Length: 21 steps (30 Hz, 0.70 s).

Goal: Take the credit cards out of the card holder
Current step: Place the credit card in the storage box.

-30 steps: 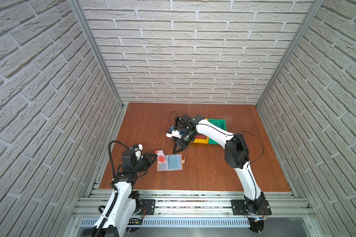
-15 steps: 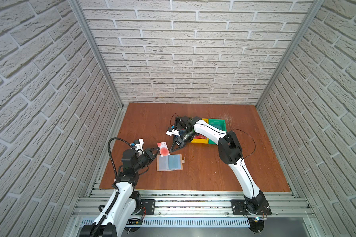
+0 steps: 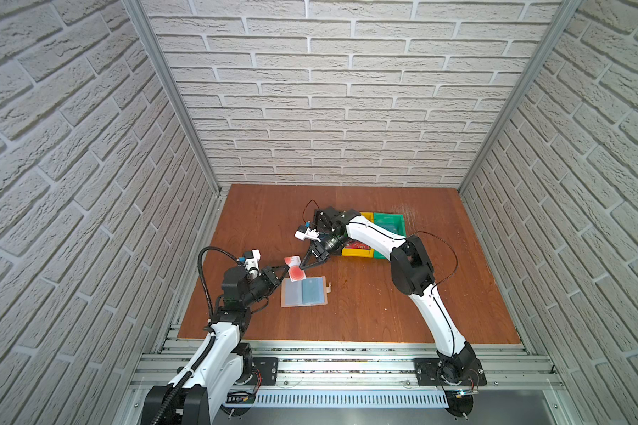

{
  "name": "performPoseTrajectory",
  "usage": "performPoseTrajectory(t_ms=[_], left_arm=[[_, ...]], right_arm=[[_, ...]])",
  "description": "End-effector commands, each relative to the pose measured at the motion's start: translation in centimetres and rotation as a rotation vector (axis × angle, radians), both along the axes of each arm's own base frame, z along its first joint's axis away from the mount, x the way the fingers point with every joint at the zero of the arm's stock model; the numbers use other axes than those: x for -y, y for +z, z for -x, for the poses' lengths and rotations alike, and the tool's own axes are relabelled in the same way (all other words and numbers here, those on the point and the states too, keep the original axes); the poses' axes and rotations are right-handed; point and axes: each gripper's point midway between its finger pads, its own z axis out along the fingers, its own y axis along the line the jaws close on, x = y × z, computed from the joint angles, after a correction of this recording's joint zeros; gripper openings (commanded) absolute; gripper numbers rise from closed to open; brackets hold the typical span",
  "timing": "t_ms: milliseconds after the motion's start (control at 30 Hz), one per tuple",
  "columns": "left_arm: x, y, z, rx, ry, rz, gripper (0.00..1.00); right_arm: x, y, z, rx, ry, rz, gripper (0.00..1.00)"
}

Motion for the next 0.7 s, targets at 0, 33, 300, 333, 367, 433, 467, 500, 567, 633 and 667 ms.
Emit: performPoseTrajectory(t_ms=[0,33,300,333,367,433,467,500,567,633,667], left_arm=[[0.1,0.9,-0.3,0.065,0.0,0.0,0.0],[0.0,0.9,-0.3,0.065,0.002,-0.001,0.0],[0.2,0.3,0.0,0.042,-0.001,-0.008,0.0],[0.3,0.2,0.1,0.037,-0.005,-0.009,0.0],[0.4,0.0,0.2,0.031,-0.008,-0.01,0.0],[0.6,-0.3,0.4,0.021,-0.013,-0.014,0.0],[0.8,-0.3,0.5,0.022,-0.016,-0.016,0.0],[0.9,-0.5,0.6,0.019,-0.017,-0.018,0.0],[1.1,-0.9,0.9,0.01,-0.019,-0.025,0.0],[1.3,-1.3,1.2,-0.001,-0.021,-0.028,0.0],[1.3,-1.4,1.3,-0.003,-0.02,-0.028,0.0]], right_arm=[[-0.9,0.8,0.2,-0.019,0.009,-0.06,0.37],[-0.9,1.0,0.2,-0.022,0.009,-0.066,0.36],[-1.3,2.0,-0.1,-0.017,0.005,-0.097,0.21],[-1.3,2.1,-0.1,-0.016,0.005,-0.099,0.2],[-1.3,2.2,-0.2,-0.015,0.003,-0.099,0.19],[-1.4,2.4,-0.3,-0.009,0.003,-0.101,0.15],[-1.4,2.5,-0.3,-0.007,0.002,-0.101,0.14],[-1.4,2.6,-0.4,-0.005,0.001,-0.104,0.13],[-1.5,2.8,-0.5,-0.002,0.0,-0.11,0.11],[-1.6,3.2,-0.6,0.004,0.0,-0.118,0.08],[-1.6,3.3,-0.6,0.005,0.0,-0.121,0.06]])
